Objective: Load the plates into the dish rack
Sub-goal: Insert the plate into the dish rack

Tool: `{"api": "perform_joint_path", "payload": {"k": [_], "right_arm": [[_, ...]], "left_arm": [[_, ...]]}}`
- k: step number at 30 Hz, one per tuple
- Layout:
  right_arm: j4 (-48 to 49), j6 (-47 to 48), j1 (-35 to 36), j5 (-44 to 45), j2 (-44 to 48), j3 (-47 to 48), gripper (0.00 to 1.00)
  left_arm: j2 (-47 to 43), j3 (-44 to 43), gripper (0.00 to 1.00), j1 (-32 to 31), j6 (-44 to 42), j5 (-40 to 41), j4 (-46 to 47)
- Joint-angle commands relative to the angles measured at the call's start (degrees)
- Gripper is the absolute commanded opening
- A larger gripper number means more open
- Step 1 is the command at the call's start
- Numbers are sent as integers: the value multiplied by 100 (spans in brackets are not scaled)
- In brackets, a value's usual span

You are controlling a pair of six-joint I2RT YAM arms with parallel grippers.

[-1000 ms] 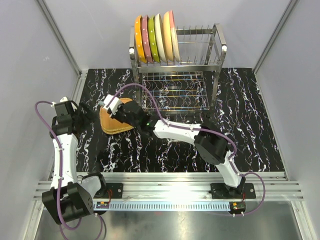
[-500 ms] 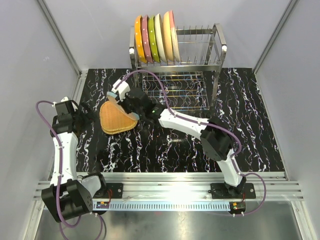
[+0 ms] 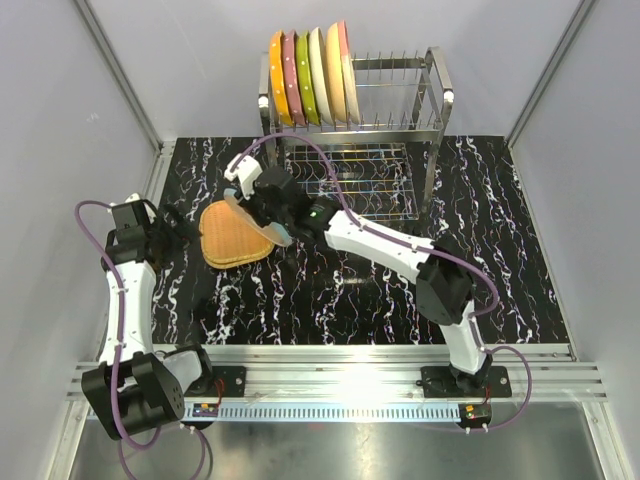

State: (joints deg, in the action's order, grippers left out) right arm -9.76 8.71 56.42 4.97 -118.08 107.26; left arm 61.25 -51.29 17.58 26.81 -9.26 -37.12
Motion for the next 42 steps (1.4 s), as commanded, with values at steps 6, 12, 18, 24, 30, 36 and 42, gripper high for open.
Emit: {"api": "perform_joint_path", "payload": {"k": [6, 12, 18, 24, 30, 36, 42], "right_arm": [[519, -325, -26, 232, 1568, -688, 0], [10, -1274, -44, 750, 2166, -1058, 0], [-228, -2126, -272, 1207, 3062, -1971, 0], [-852, -3585, -1457, 550, 4538, -2745, 0], [-1651, -4403, -2310, 687, 5479, -3132, 0], [-1714, -5036, -2970, 549, 6016, -3625, 0], [-1564, -5432, -3524, -312, 6052, -3002, 0]], "left_arm": [[36, -92, 99, 26, -88, -269, 267], [36, -83, 99, 26, -97, -322, 285], [53, -48, 99, 17, -97, -472, 346], [53, -22, 99, 17, -123, -542, 373], [62, -31, 99, 8, -114, -612, 381], [97, -13, 99, 17, -123, -691, 417], [132, -4, 99, -1, -132, -753, 434]]}}
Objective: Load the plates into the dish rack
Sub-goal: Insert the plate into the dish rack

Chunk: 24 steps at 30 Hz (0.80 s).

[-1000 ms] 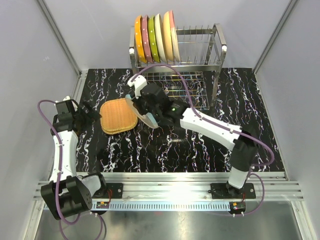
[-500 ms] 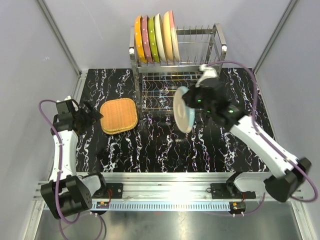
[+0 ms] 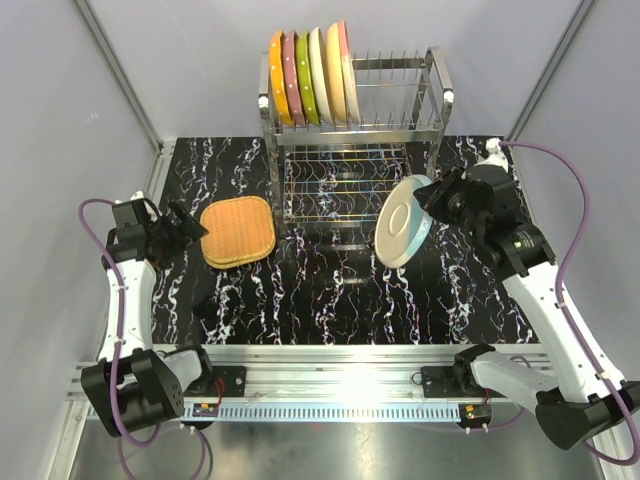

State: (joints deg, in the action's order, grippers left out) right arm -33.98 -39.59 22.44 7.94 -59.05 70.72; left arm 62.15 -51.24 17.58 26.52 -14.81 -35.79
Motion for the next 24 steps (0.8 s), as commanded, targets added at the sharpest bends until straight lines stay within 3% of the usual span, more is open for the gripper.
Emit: {"api": "perform_joint_path", "payload": {"k": [1, 12, 24], "right_arm": [[866, -628, -160, -688, 96, 776, 0], [998, -883, -266, -751, -159, 2296, 0], [1016, -585, -389, -276, -1389, 4432, 0]], "left_arm": [[34, -8, 99, -1, -104, -189, 292], [87, 9, 99, -36, -121, -260, 327], [183, 18, 99, -45, -139, -207, 301]]}}
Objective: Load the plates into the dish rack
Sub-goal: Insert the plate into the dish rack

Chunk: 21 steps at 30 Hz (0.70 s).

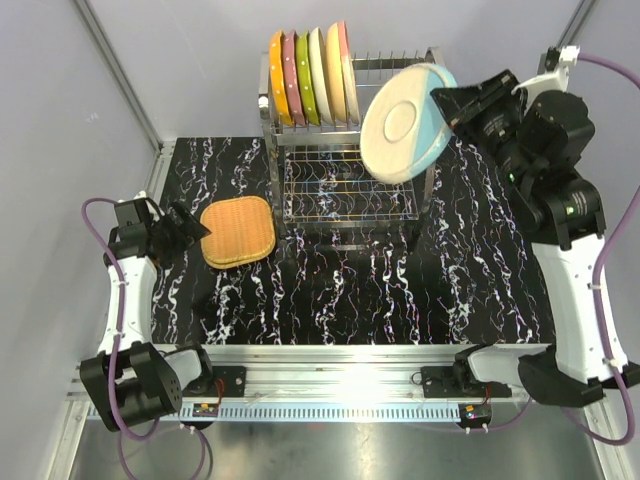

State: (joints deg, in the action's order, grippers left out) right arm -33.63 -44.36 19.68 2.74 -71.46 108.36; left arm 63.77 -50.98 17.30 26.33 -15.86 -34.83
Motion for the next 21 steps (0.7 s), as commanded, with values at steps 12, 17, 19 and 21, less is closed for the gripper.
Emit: {"api": "perform_joint_path", "payload": {"k": [12, 17, 19, 21], "right_arm": [[1400, -1206, -1719, -580, -1650, 1847, 0], [1799, -1286, -1933, -1153, -2248, 2276, 0], [1676, -1207, -1933, -1241, -2617, 2741, 0], [1719, -1172, -1933, -1293, -2933, 2953, 0]], "left_arm": [[153, -17, 99, -16, -128, -49, 196], [224, -26, 99, -16, -128, -67, 196], [250, -26, 99, -16, -128, -67, 196], [259, -35, 99, -16, -128, -67, 205]]}}
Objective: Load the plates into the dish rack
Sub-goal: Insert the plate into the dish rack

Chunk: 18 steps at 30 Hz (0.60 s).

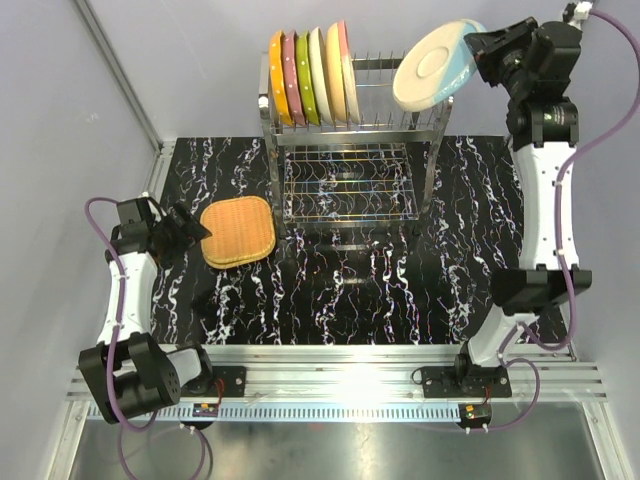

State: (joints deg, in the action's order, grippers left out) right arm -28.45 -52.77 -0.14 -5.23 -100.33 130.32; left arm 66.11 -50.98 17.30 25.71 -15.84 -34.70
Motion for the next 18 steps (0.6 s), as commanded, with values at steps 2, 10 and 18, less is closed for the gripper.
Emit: {"api": "perform_joint_path", "payload": {"k": [2, 10, 18], "right_arm": [[1236, -339, 49, -592, -240, 1038, 0], [1834, -304, 49, -829, -838, 1557, 0], [1869, -190, 58, -1181, -1111, 1628, 0]], "left_arm": [[25, -17, 99, -16, -67, -77, 200], [113, -17, 99, -16, -58, -122, 227], [148, 0, 99, -16, -40, -157, 235]]}}
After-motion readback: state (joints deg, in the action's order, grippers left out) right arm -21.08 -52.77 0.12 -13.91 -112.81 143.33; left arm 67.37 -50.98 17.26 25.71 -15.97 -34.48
